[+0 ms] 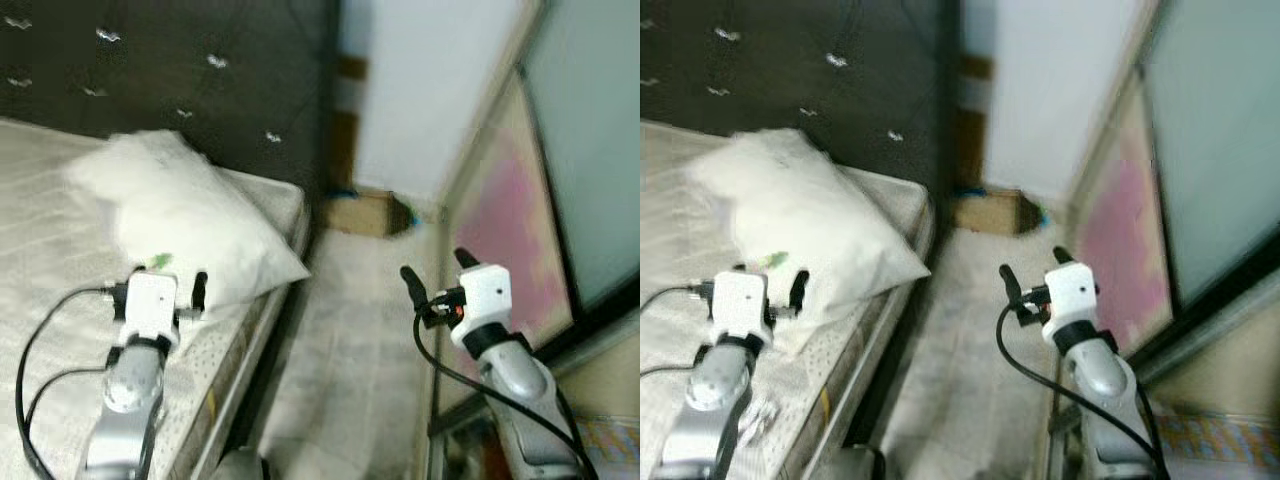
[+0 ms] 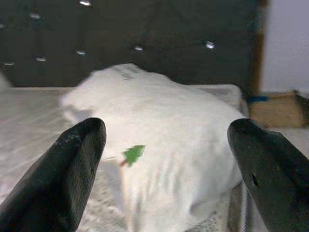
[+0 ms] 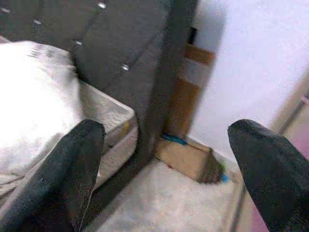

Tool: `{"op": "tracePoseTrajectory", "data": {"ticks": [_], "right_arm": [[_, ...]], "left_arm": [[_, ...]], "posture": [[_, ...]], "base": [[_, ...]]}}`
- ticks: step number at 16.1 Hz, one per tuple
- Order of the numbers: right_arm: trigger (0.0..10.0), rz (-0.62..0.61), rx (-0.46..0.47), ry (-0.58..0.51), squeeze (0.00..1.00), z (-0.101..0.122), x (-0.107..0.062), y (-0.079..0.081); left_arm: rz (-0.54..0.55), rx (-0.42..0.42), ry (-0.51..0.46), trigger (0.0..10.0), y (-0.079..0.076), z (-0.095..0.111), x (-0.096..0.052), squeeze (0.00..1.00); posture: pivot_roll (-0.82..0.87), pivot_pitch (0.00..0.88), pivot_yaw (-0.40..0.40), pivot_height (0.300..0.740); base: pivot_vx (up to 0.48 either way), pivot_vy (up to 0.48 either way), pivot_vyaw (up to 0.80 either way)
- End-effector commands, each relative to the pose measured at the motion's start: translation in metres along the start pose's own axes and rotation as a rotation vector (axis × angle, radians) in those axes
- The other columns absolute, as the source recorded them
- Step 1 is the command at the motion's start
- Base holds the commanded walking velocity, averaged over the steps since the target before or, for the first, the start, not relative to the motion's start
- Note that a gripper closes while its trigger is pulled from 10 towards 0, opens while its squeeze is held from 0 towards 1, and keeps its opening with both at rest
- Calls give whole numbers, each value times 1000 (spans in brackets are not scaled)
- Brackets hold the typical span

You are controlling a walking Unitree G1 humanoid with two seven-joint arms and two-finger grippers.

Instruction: Clean up the room

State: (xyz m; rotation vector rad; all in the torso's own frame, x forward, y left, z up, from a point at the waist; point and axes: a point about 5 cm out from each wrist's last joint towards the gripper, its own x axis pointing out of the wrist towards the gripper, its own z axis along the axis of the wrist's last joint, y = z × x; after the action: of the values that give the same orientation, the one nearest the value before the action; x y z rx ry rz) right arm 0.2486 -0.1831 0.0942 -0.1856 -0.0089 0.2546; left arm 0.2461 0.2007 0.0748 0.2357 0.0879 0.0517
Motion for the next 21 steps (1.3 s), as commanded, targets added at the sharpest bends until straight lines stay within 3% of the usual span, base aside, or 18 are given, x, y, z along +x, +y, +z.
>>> {"op": "tracePoseTrajectory", "data": {"ticks": [1,9,15,18,21], "right_arm": [[10000,-12,-1,36,0,-6,-4,-7],[10000,-36,-22,17,0,-4,0,-9],[10000,-15,-25,13,0,-4,2,-7],[10000,0,-9,20,0,-6,3,-5],[10000,-36,123,51,0,-10,4,-5]], "left_arm": [[-11,-6,5,10000,-5,-2,-2,0],[-22,18,-51,10000,-7,6,-1,0],[-50,-25,-53,10000,-12,8,-2,0],[-80,-214,-15,10000,-17,5,-3,0],[-210,-348,18,10000,-31,8,-3,0]], "posture": [[-25,55,-54,740],[-22,64,-55,740],[-20,64,-62,740],[-15,56,-68,740],[-11,53,-72,740]], "base": [[0,0,800],[0,0,800],[0,0,800],[0,0,800],[0,0,800]]}}
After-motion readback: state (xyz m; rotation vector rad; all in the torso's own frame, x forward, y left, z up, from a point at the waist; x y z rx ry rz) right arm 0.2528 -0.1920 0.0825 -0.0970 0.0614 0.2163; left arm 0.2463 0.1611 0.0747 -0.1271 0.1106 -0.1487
